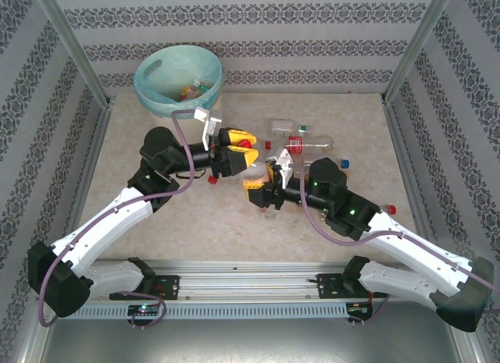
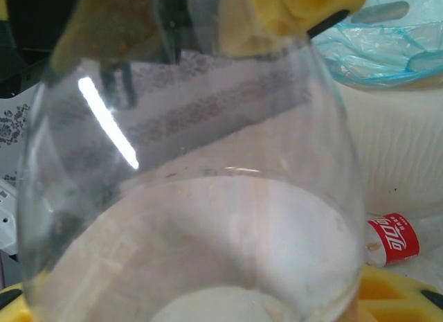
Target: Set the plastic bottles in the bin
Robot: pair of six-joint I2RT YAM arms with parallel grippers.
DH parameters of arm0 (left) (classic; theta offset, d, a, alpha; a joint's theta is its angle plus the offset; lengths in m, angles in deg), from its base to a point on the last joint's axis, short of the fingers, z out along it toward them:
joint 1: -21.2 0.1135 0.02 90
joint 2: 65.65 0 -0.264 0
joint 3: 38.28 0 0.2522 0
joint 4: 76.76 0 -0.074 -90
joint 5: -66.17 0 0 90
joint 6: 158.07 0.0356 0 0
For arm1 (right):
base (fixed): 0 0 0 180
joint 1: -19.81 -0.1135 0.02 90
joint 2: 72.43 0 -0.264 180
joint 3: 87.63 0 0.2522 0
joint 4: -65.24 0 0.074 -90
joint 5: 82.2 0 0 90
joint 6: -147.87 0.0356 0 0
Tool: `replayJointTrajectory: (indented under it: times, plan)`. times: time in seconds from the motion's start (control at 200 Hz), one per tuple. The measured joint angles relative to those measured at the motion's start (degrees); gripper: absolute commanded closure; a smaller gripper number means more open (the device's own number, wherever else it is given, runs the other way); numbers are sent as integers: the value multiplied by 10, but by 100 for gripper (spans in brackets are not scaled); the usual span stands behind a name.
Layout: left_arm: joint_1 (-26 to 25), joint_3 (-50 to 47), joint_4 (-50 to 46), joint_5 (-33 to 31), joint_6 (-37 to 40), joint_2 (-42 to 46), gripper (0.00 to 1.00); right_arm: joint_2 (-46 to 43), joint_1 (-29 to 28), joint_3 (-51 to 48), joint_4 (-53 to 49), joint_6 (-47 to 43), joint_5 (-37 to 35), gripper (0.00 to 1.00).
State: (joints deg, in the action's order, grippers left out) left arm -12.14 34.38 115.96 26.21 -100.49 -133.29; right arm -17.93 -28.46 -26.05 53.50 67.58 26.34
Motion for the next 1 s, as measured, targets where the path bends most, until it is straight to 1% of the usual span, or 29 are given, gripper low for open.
replayJointTrajectory:
  times: [0.225,0.35,0.405,0.525,0.609,0.674,0.799,0.899,0.999]
  plan:
    - [0,0,2,5,1,-2,65,2,0,1,2,-1,4,42]
    - [1,0,2,3,12,-1,75,2,0,1,2,3,4,38]
    - [1,0,2,1,12,-1,79,2,0,1,2,3,4,35]
    - [1,-1,1,-12,18,4,89,2,0,1,5,0,0,22]
    - [1,-2,-1,-30,28,15,100,1,0,2,4,0,-9,15]
    - [1,-2,-7,-52,41,27,100,0,0,2,4,-5,-22,12]
    - [1,17,-49,-102,81,45,100,-20,0,2,2,-14,-63,10]
    - [1,72,-106,-150,127,45,100,-50,0,2,3,-27,-102,9]
    - [1,148,-161,-216,187,41,100,-85,0,2,8,-47,-142,9]
